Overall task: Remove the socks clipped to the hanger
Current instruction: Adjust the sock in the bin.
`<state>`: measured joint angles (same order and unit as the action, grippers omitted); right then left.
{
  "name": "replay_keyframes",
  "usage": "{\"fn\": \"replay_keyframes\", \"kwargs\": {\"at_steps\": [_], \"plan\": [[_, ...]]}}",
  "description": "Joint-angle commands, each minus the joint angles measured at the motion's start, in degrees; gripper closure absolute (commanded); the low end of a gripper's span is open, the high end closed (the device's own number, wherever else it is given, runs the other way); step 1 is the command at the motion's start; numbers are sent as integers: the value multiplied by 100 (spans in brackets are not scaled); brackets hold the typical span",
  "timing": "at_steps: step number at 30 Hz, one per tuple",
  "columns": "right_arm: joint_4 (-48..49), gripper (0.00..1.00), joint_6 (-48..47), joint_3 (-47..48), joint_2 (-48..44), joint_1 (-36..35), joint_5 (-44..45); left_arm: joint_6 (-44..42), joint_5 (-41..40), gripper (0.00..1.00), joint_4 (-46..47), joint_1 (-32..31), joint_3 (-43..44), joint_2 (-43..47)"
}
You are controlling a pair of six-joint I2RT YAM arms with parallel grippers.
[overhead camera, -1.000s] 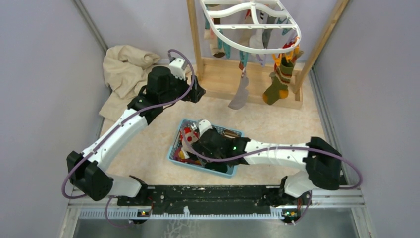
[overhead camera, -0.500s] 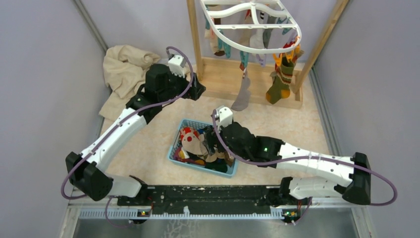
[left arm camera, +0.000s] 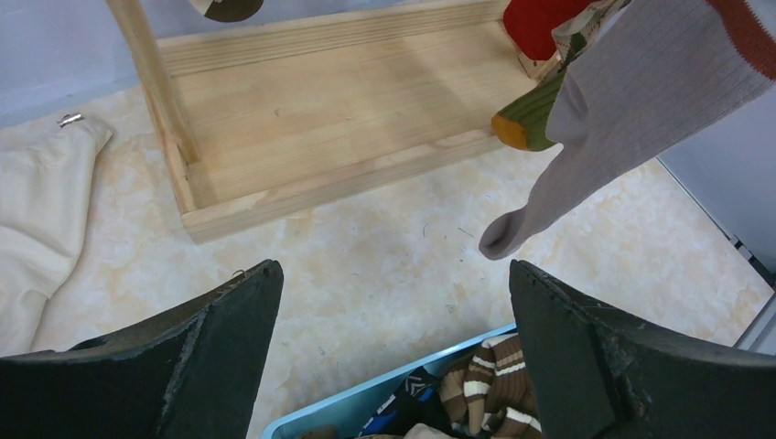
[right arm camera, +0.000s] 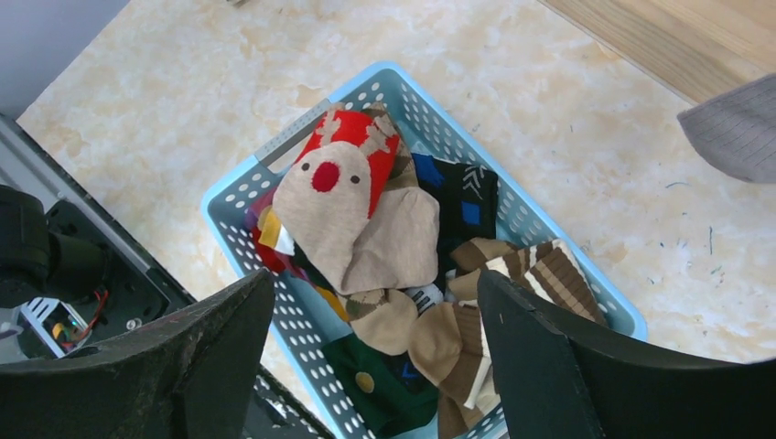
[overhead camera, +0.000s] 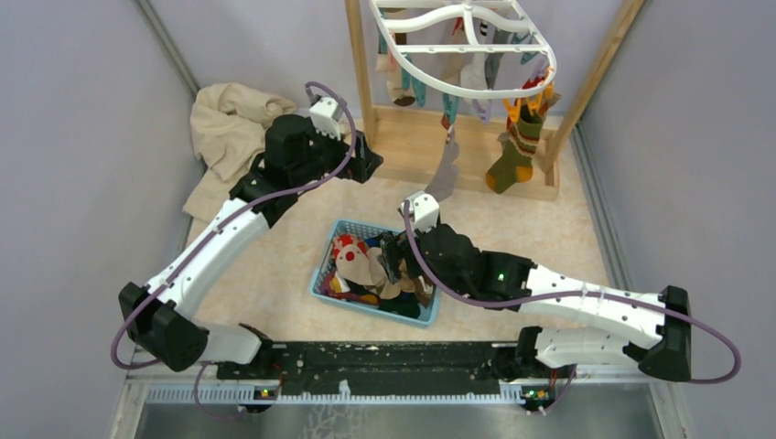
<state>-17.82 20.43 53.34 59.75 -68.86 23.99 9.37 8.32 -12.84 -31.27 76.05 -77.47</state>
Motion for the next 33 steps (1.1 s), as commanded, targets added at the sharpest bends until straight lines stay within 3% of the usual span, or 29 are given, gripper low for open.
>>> {"fn": "replay_keyframes", "kwargs": {"at_steps": [1, 22, 33], "plan": [[46, 18, -118, 352, -20, -60, 197, -107, 170, 1, 33, -35, 168, 14], [85, 13, 364, 596, 471, -57, 1143, 19, 337, 1, -129, -35, 898, -37], [-241, 16, 941, 255, 368, 23, 1666, 420, 431, 1, 615, -141, 1053, -241]]}}
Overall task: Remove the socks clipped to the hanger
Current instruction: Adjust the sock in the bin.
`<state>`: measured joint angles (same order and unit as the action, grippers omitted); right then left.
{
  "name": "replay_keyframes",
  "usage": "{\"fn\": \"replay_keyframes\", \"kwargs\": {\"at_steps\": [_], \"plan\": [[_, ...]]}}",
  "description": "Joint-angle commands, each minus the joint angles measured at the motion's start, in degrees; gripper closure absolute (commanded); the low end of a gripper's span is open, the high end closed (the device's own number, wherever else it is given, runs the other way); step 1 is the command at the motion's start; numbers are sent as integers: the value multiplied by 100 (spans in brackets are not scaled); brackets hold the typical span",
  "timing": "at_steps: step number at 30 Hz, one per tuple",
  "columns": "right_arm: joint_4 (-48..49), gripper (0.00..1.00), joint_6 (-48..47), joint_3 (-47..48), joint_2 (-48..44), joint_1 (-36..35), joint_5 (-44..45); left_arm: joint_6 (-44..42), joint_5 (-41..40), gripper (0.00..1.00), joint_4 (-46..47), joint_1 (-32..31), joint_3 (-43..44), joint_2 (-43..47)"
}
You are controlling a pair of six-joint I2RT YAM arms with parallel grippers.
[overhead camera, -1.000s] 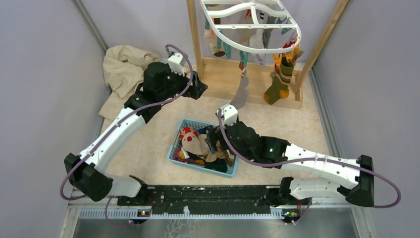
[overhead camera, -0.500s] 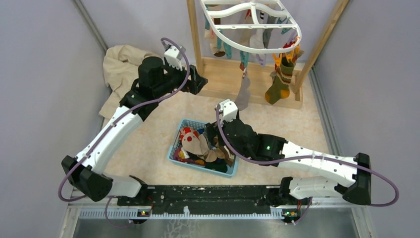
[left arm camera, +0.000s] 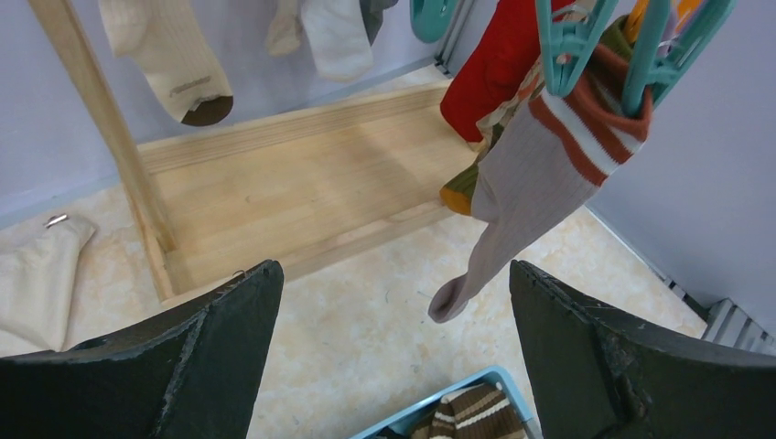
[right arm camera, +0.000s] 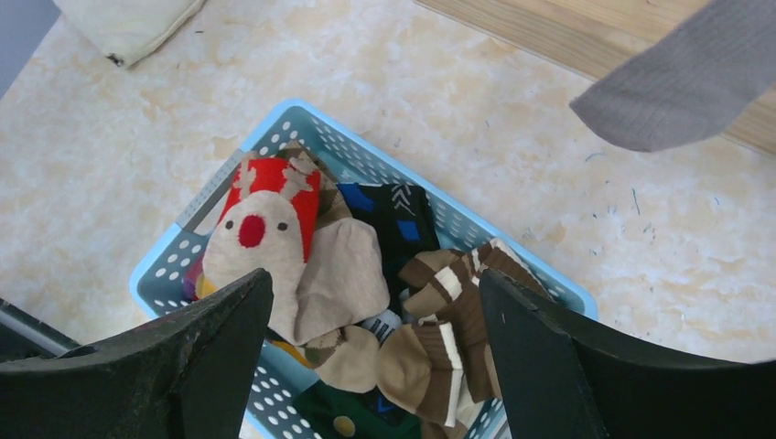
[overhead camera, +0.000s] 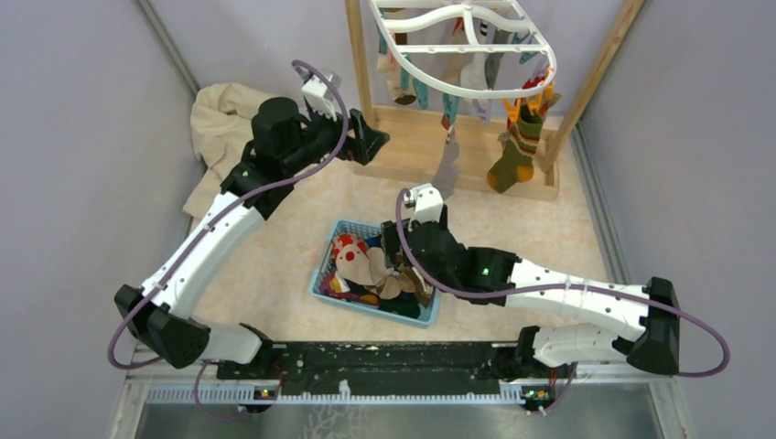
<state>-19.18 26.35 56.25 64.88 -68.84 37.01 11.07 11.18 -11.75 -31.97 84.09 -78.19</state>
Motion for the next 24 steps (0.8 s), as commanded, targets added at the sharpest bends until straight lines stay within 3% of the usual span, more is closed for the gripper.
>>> {"fn": "replay_keyframes", "kwargs": {"at_steps": [1, 10, 16, 24], "plan": [[-198, 17, 467, -80, -184, 58, 384, 281, 159, 1, 574, -121, 315, -237], [-855, 26, 1430, -689, -800, 491, 551, 295, -125, 1, 959, -830, 1023, -978], [-1112, 24, 1561, -820, -1302, 779, 1047, 97, -630, 1, 794, -1315, 1524, -1272], [-1097, 23, 1489, -1039, -1747, 1342, 1210, -158, -1216, 1, 642, -1488, 1087, -888]]}}
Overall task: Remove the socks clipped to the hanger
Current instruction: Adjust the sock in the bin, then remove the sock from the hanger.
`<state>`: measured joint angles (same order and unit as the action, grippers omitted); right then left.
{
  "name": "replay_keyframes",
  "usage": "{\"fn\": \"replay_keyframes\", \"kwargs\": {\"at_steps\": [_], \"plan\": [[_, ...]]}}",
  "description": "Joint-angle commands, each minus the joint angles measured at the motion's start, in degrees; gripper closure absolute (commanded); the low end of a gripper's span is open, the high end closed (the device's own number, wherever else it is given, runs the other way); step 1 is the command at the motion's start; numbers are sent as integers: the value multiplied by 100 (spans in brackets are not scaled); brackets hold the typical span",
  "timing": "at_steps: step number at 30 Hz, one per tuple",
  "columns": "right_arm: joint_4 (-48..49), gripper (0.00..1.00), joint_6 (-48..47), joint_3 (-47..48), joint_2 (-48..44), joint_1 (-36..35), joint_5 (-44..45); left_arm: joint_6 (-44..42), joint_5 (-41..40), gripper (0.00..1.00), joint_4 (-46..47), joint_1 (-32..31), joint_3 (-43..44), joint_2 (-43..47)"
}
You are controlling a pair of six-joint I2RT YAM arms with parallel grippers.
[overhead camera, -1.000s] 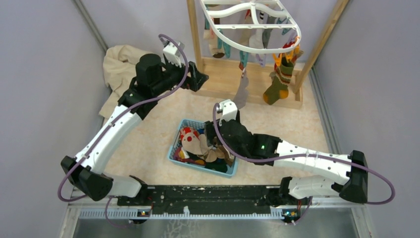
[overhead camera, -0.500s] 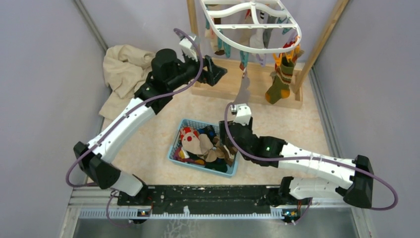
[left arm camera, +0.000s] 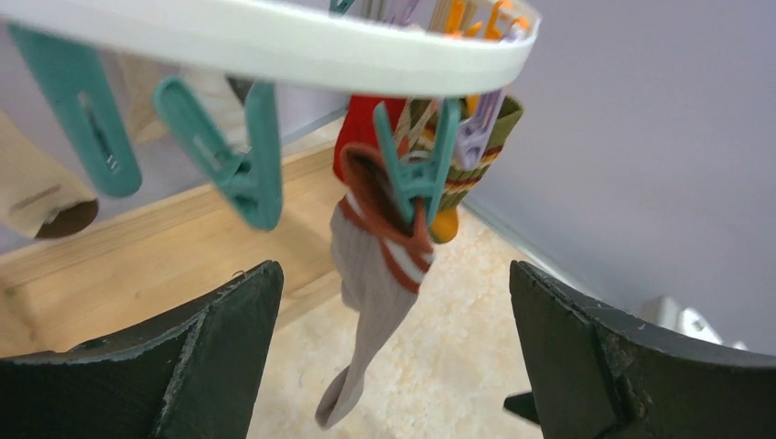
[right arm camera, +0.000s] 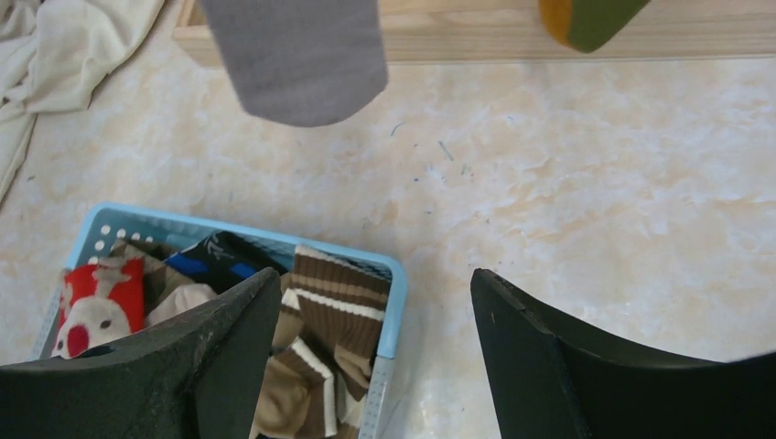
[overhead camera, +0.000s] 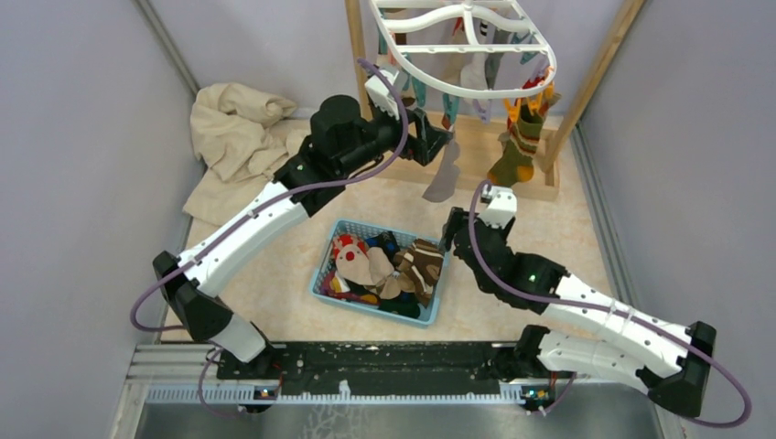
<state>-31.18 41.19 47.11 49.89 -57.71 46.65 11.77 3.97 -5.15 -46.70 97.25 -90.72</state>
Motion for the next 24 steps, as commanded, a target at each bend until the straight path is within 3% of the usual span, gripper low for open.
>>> {"fn": "replay_keyframes", "kwargs": {"at_steps": [1, 7, 16, 24], "plan": [[216, 23, -71, -176, -296, 305, 215, -282, -624, 1, -36, -15, -347, 454], [583, 23, -435, -214, -264, 927, -215, -480, -1043, 1, -192, -19, -1214, 1067], [1832, 24, -1570, 63, 524, 1008, -736, -586, -1593, 1, -425, 1, -1985, 1663], [2951, 36, -1954, 310, 1264, 1008, -769, -571, -1617, 1, -443, 1, -2098, 1744]]}}
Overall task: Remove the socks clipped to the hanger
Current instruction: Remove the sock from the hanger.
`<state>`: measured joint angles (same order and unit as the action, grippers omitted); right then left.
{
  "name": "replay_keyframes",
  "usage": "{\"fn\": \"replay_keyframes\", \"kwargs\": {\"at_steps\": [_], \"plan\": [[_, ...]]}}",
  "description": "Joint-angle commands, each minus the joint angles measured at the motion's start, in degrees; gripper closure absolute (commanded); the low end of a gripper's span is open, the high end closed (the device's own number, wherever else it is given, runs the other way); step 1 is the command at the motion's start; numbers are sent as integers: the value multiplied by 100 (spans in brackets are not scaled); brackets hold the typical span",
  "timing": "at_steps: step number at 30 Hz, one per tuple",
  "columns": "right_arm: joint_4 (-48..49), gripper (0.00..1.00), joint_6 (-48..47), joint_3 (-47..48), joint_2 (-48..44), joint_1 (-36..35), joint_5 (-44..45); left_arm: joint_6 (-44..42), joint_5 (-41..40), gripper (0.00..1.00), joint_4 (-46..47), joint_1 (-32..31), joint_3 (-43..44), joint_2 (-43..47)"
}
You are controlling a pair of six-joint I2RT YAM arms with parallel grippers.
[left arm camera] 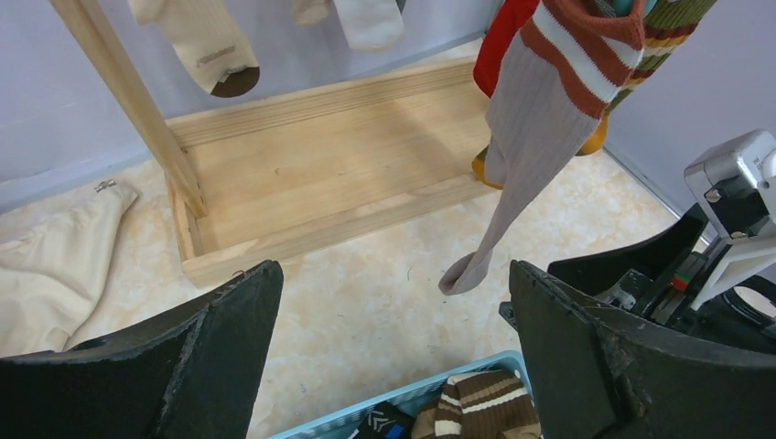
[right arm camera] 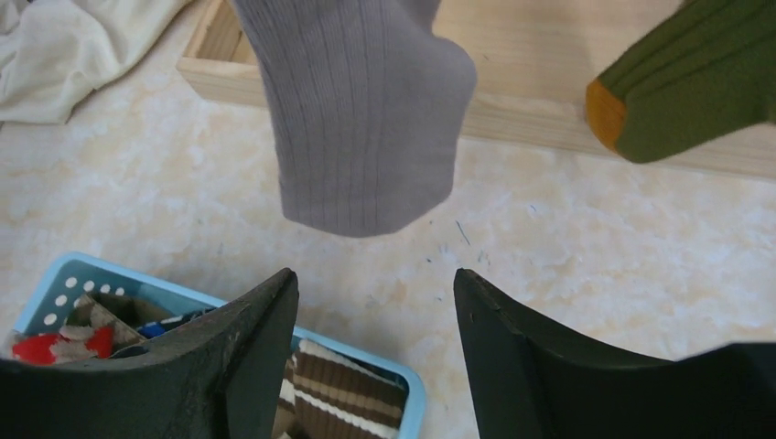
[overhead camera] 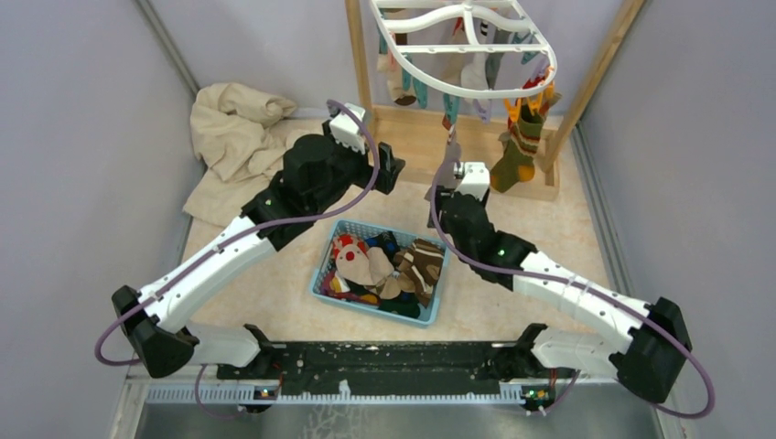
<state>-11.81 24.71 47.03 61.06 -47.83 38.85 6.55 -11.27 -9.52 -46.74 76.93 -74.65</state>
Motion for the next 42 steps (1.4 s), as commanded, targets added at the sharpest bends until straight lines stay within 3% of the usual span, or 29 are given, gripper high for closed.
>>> {"fn": "replay_keyframes", "kwargs": {"at_steps": [1, 7, 15, 18, 26, 31, 37, 42], "plan": [[1124, 35, -315, 303, 206, 20, 88, -48, -95, 1, -6, 2, -75, 131], [2024, 24, -499, 274, 730, 8, 535, -36, -64, 1, -28, 5, -70, 118], [2194, 21, -562, 709, 1373, 11, 1322, -63, -85, 1, -72, 7, -88, 91], [2275, 26, -649, 812, 1464, 9, 1464, -66, -80, 1, -71, 7, -75, 69], [2302, 52, -775, 823, 1390, 49, 1527, -66, -38, 1, -51, 7, -66, 1], [2298, 59, -770, 681, 1233, 64, 1448, -36, 21, 1, -48, 7, -23, -31], [2273, 34, -691, 485, 1192, 64, 1375, -13, 94, 1, -67, 3, 61, -96], [2280, 35, -626, 461, 1288, 152, 1346, 8, 129, 1, -91, 7, 77, -100]]}}
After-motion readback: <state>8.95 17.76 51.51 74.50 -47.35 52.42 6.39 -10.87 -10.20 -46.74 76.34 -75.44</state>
